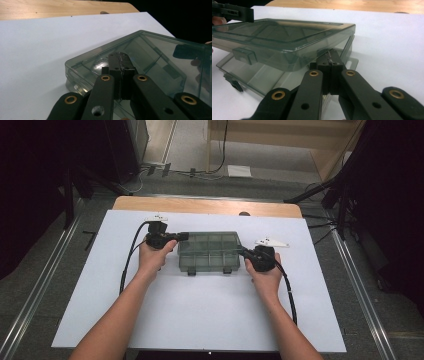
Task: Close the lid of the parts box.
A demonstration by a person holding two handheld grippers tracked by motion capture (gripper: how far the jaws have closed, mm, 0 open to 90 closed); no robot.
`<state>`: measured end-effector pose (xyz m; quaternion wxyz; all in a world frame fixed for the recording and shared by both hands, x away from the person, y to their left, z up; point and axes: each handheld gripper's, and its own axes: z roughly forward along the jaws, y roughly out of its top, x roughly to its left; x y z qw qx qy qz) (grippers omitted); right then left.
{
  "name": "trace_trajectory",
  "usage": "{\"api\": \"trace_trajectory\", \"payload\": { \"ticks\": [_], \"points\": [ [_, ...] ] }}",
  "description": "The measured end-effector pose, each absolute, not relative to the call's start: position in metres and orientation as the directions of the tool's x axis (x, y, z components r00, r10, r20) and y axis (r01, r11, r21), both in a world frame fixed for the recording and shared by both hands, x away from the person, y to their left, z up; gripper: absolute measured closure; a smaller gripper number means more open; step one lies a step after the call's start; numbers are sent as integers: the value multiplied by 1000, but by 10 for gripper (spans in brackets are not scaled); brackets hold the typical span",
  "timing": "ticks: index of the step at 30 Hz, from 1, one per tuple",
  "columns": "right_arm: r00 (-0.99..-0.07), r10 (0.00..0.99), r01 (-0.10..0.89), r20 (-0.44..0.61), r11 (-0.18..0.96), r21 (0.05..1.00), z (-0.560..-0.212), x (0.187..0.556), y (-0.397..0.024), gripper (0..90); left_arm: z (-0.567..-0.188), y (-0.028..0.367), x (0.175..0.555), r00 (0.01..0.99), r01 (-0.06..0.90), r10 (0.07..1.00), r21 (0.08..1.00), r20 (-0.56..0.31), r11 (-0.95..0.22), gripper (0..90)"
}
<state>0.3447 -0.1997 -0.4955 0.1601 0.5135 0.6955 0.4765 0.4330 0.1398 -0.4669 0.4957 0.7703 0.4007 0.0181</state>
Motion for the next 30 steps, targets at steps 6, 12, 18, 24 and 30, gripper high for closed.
{"api": "trace_trajectory", "payload": {
  "ticks": [6, 12, 18, 24, 30],
  "points": [
    [-414, 870, 571, 266, 22, 821, -503, 337, -201, 900, -471, 139, 427, 674, 595, 652, 779, -348, -199, 900],
    [-400, 876, 574, 268, 12, 819, -509, 329, -207, 900, -477, 136, 421, 665, 594, 674, 775, -321, -217, 900],
    [-390, 876, 577, 285, -9, 816, -511, 322, -212, 900, -482, 134, 417, 659, 590, 683, 780, -314, -211, 900],
    [-404, 876, 546, 264, -1, 838, -499, 318, -211, 900, -482, 132, 415, 664, 571, 692, 789, -283, -225, 900],
    [-446, 862, 529, 240, 38, 848, -493, 313, -202, 900, -483, 132, 415, 665, 573, 690, 788, -287, -224, 900]
  ]
}}
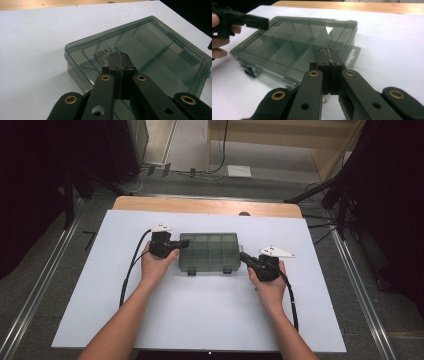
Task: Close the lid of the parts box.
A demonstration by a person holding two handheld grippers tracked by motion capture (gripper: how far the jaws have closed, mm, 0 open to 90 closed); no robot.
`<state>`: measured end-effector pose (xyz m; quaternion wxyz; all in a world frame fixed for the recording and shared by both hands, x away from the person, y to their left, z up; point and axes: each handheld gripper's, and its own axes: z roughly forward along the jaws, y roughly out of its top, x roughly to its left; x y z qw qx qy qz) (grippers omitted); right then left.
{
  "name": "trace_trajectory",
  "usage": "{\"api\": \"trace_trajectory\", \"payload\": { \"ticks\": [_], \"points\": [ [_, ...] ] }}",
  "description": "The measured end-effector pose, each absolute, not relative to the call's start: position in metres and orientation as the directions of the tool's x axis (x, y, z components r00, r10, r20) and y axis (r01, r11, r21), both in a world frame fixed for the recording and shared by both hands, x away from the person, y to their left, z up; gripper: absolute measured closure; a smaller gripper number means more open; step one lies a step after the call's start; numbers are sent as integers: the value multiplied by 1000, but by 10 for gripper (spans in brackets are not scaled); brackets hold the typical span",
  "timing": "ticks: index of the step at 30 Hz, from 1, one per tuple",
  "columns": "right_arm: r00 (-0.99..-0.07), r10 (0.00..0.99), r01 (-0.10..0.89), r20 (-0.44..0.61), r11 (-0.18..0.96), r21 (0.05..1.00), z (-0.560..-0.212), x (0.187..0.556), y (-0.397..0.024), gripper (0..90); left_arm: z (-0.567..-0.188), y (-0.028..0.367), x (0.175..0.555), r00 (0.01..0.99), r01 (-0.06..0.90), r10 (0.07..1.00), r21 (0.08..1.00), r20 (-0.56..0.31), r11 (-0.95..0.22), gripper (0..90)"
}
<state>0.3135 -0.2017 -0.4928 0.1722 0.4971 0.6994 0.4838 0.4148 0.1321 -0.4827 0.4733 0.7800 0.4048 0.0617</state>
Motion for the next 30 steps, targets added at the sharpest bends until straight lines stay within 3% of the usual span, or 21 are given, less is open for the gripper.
{"api": "trace_trajectory", "payload": {
  "ticks": [13, 22, 30],
  "points": [
    [-450, 872, 518, 195, 77, 852, -503, 308, -189, 900, -484, 131, 413, 659, 572, 695, 791, -288, -215, 900],
    [-449, 862, 527, 236, 42, 849, -505, 307, -192, 900, -480, 129, 406, 673, 549, 699, 797, -241, -253, 885],
    [-454, 861, 527, 229, 53, 848, -504, 307, -193, 900, -475, 133, 385, 670, 516, 708, 825, -221, -230, 411]
  ]
}}
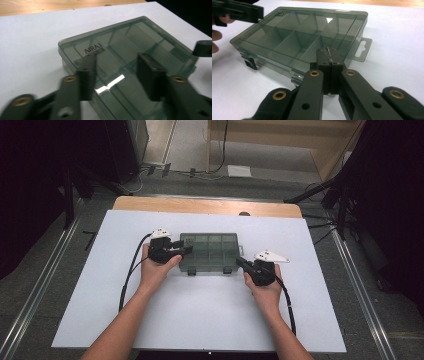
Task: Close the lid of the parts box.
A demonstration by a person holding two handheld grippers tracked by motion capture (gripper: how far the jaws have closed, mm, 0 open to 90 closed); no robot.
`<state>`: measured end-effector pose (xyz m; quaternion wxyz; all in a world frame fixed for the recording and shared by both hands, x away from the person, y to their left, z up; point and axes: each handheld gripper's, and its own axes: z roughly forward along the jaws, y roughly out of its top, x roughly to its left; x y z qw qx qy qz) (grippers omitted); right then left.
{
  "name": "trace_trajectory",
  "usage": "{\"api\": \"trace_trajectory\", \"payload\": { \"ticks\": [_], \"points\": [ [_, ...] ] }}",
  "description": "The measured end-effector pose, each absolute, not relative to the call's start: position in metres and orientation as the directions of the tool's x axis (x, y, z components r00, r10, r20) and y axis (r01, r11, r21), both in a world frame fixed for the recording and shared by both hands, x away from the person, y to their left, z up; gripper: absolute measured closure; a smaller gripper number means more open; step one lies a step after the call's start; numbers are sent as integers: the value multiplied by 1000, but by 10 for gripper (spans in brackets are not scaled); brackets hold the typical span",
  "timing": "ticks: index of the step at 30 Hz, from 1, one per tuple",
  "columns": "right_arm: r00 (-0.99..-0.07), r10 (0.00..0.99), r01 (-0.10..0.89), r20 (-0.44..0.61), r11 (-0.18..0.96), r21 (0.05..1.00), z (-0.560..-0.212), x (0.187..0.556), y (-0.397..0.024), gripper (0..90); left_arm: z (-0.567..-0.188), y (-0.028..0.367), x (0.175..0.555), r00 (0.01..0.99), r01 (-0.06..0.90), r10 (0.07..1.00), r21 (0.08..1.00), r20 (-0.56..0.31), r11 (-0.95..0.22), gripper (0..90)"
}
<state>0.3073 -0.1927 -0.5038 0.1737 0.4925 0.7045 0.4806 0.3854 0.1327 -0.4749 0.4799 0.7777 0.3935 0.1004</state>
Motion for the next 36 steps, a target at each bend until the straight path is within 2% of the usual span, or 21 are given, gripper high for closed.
{"api": "trace_trajectory", "payload": {
  "ticks": [3, 6, 15, 17, 18, 36],
  "points": [
    [-454, 861, 527, 229, 53, 848, -504, 307, -193, 900, -473, 135, 378, 670, 505, 714, 830, -204, -237, 179],
    [-457, 857, 526, 237, 45, 849, -504, 308, -194, 887, -472, 140, 371, 690, 500, 690, 834, -220, -234, 18],
    [-420, 888, 491, 187, 49, 870, -507, 297, -199, 154, -475, 151, 349, 688, 480, 696, 848, -206, -223, 0],
    [-434, 882, 495, 182, 65, 867, -508, 293, -202, 29, -477, 153, 346, 686, 473, 700, 852, -198, -222, 0],
    [-438, 879, 499, 187, 65, 864, -508, 292, -204, 0, -478, 154, 344, 681, 472, 706, 854, -196, -218, 0],
    [-430, 883, 490, 187, 55, 870, -505, 252, -245, 0, -488, 179, 310, 673, 445, 726, 861, -140, -247, 0]
  ]
}}
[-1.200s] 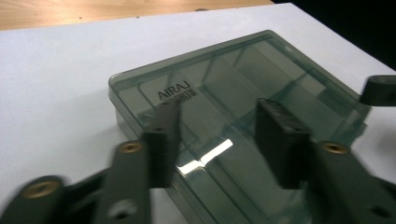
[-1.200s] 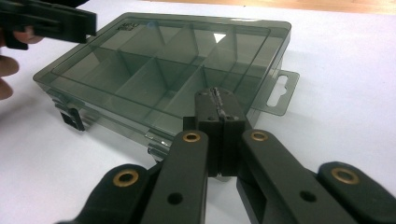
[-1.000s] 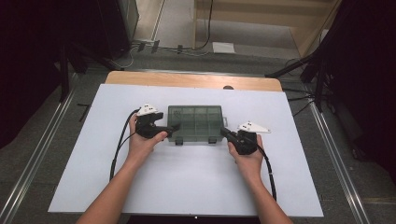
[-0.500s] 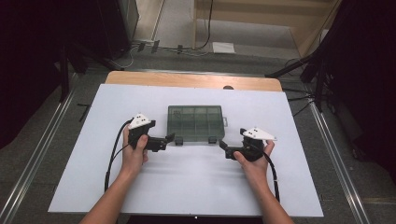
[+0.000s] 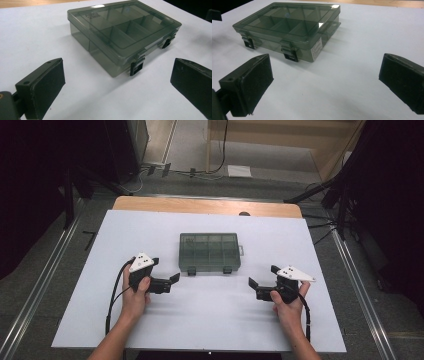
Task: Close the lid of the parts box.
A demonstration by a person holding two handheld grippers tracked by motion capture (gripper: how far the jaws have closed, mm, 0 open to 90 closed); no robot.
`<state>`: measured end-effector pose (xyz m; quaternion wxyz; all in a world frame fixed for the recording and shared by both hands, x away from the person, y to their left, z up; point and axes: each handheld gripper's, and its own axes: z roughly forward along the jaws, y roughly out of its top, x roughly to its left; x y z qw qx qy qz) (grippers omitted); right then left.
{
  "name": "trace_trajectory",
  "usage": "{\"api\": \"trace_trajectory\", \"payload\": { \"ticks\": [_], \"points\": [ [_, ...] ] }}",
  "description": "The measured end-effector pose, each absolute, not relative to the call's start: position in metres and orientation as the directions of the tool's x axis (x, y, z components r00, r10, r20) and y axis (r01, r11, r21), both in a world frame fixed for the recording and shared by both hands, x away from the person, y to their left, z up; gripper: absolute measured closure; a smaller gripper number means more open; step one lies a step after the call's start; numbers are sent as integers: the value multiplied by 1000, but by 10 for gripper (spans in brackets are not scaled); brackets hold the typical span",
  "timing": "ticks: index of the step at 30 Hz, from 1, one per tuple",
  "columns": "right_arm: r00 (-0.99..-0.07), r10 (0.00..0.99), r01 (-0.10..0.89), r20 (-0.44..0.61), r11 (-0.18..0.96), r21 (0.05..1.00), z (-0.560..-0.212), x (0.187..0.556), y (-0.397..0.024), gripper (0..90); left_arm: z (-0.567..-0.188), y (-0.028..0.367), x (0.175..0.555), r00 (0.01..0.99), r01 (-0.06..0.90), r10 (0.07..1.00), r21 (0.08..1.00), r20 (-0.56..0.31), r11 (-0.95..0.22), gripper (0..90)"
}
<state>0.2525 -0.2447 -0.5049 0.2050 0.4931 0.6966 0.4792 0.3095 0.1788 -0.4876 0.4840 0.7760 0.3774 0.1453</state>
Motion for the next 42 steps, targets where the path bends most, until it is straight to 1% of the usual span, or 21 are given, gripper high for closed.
{"api": "trace_trajectory", "payload": {
  "ticks": [3, 8, 20, 26, 30, 32, 35, 38, 42],
  "points": [
    [-426, 885, 493, 188, 52, 869, -504, 247, -252, 0, -488, 184, 303, 668, 458, 727, 857, -158, -235, 0],
    [-412, 894, 488, 178, 51, 872, -506, 237, -265, 0, -488, 193, 291, 659, 448, 741, 859, -129, -249, 0],
    [-382, 906, 490, 182, 32, 871, -508, 215, -291, 0, -488, 222, 276, 624, 458, 772, 857, -123, -234, 0],
    [-367, 913, 491, 179, 26, 871, -507, 204, -303, 0, -489, 234, 267, 612, 452, 785, 855, -92, -253, 0],
    [-357, 919, 484, 171, 25, 875, -505, 197, -312, 0, -488, 246, 261, 580, 466, 808, 855, -99, -229, 0],
    [-352, 918, 485, 183, 12, 875, -504, 194, -316, 0, -490, 248, 257, 564, 471, 821, 852, -90, -230, 0],
    [-341, 925, 488, 169, 21, 872, -506, 191, -321, 0, -490, 250, 251, 556, 471, 829, 845, -62, -253, 0],
    [-327, 931, 486, 162, 18, 874, -506, 187, -326, 0, -488, 256, 246, 541, 469, 838, 852, -68, -233, 0],
    [-320, 934, 488, 159, 19, 873, -507, 179, -332, 0, -486, 268, 243, 521, 470, 852, 850, -50, -237, 0]
  ]
}}
